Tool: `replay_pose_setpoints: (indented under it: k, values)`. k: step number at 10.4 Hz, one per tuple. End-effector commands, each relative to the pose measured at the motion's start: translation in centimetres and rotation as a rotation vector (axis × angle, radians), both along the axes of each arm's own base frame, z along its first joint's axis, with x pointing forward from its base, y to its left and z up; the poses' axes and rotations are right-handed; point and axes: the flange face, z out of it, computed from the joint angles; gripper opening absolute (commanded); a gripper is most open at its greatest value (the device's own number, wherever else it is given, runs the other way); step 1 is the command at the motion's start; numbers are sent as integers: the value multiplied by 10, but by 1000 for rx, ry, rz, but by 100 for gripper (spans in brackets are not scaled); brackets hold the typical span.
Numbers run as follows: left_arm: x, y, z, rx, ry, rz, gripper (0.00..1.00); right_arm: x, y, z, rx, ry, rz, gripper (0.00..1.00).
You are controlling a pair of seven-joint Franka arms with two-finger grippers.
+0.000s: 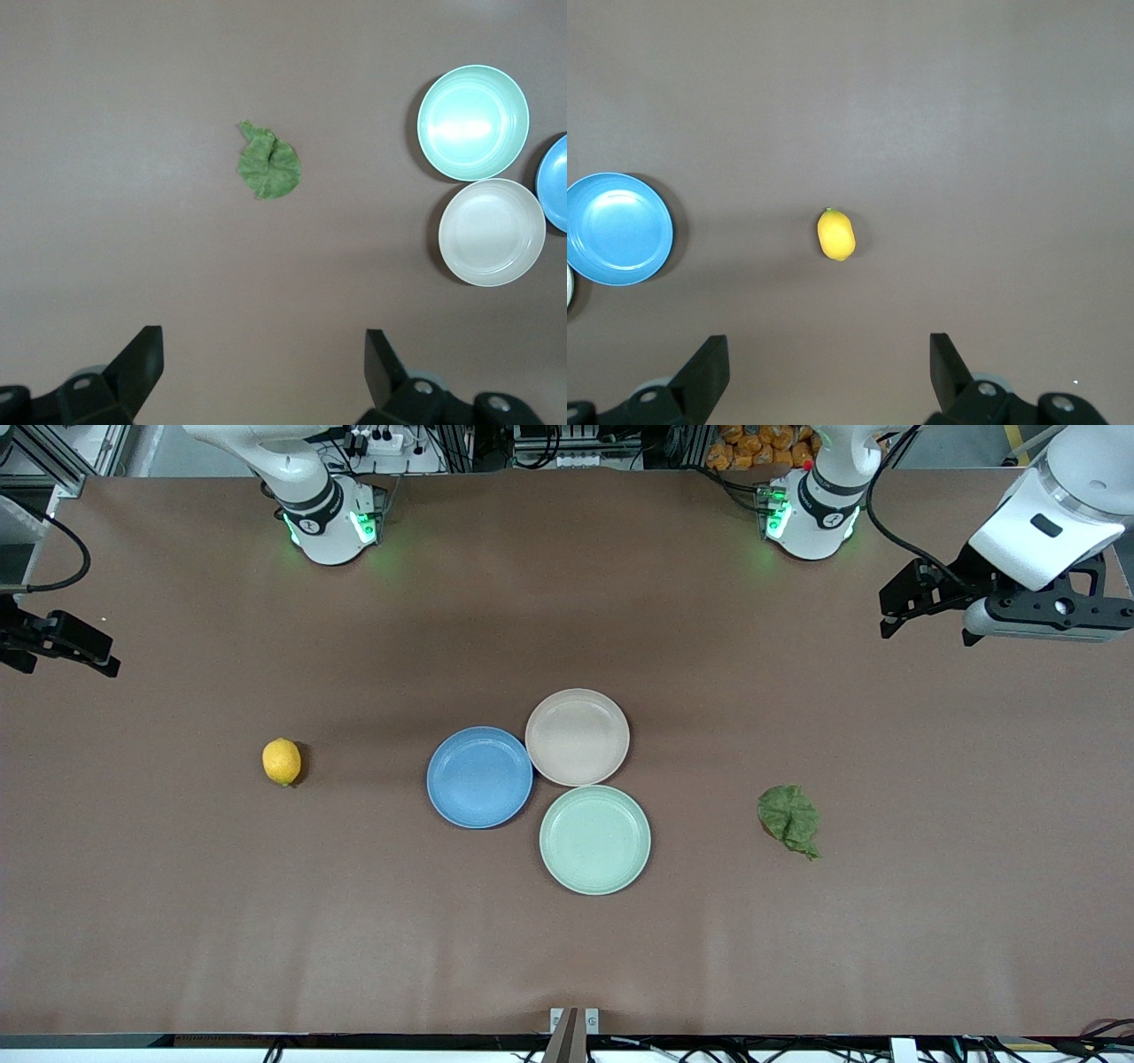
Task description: Place lemon and lettuce in plates
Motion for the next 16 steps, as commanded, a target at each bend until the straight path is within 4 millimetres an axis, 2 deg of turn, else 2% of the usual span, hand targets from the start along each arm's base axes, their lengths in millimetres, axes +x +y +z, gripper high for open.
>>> replay_pose_setpoints:
  k: [1,9,12,14,15,16]
  values:
    - [1,1,4,9,-12,-26,100,-8,-1,6,-5,-3,9,100]
    - [1,-9,2,9,-9,-34,100,-8,-1,5,-5,-2,12,100]
    - [13,-8,-20,5,34,-45,100,-7,-1,5,-5,-2,12,100]
    - [30,-7,-48,8,77,-38,100,-7,-1,-3,-4,9,13,100]
    - [37,-8,-50,1,50,-29,100,-6,-1,-5,-4,7,14,100]
    - [50,-6,-62,-13,32,-15,100,-4,-2,-12,-4,7,13,100]
